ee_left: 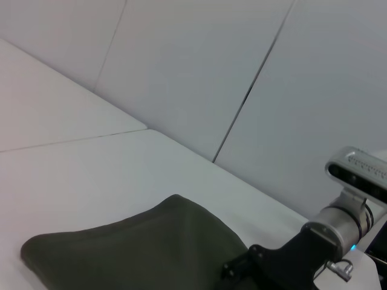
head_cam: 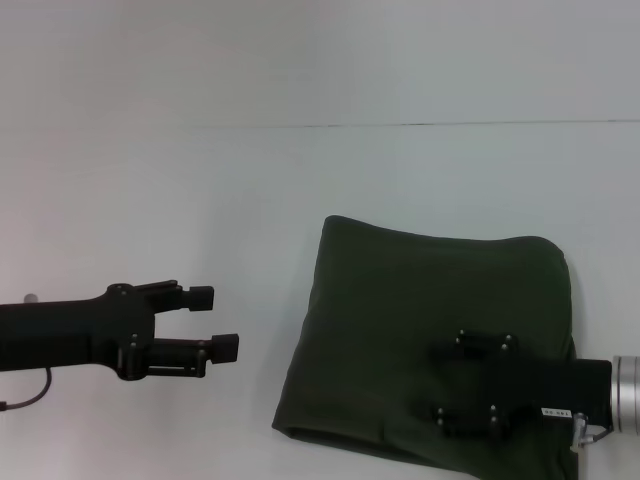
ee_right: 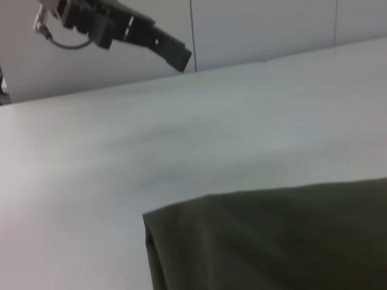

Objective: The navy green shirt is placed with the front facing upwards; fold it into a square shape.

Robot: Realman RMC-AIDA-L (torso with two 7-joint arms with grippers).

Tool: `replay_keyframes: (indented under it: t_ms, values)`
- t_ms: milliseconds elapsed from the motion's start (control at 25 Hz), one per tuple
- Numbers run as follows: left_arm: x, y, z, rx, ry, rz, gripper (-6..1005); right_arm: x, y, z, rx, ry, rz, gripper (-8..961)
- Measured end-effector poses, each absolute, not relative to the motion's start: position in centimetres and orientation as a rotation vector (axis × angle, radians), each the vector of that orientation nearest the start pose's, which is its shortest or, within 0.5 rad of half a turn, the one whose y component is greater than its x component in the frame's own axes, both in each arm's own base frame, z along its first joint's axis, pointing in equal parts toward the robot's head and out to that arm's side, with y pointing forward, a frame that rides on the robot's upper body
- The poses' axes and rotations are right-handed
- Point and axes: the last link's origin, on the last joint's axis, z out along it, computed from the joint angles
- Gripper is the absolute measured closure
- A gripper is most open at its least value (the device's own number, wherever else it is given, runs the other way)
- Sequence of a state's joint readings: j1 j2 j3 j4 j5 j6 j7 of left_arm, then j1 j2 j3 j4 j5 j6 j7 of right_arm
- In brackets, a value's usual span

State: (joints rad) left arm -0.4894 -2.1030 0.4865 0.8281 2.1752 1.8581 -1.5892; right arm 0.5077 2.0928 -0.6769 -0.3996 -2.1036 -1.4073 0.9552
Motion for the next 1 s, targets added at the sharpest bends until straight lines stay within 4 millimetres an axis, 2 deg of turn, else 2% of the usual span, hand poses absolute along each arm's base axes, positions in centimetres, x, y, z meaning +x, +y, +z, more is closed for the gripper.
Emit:
replay_keyframes:
  t_ms: [320, 520, 600, 800, 880, 1000]
  values:
    - [-26.4, 30.0, 2.2, -2.805, -0.892, -0.768, 68, 30.7, 28.9, -5.8, -2.784, 0.389, 0.485, 131]
    - [-25.8, 31.2, 1.8, -2.791, -1.012, -0.728, 68, 30.0, 28.8, -3.1, -2.671, 0.378, 0.691, 131]
    - [-25.2, 32.2, 1.4, -2.787, -1.103, -0.662, 68, 29.9, 28.8, -1.7, -2.604, 0.397, 0.777, 131]
    - [-23.4, 35.4, -0.9, -2.727, -1.363, -0.348, 68, 30.7, 28.7, 1.2, -2.461, 0.544, 0.892, 130]
    - [-22.5, 36.8, -1.8, -2.676, -1.429, -0.261, 69, 31.1, 28.4, 1.9, -2.437, 0.605, 0.916, 130]
    - [-21.0, 38.3, -3.0, -2.647, -1.465, -0.224, 69, 31.4, 28.1, 2.0, -2.425, 0.624, 0.921, 129]
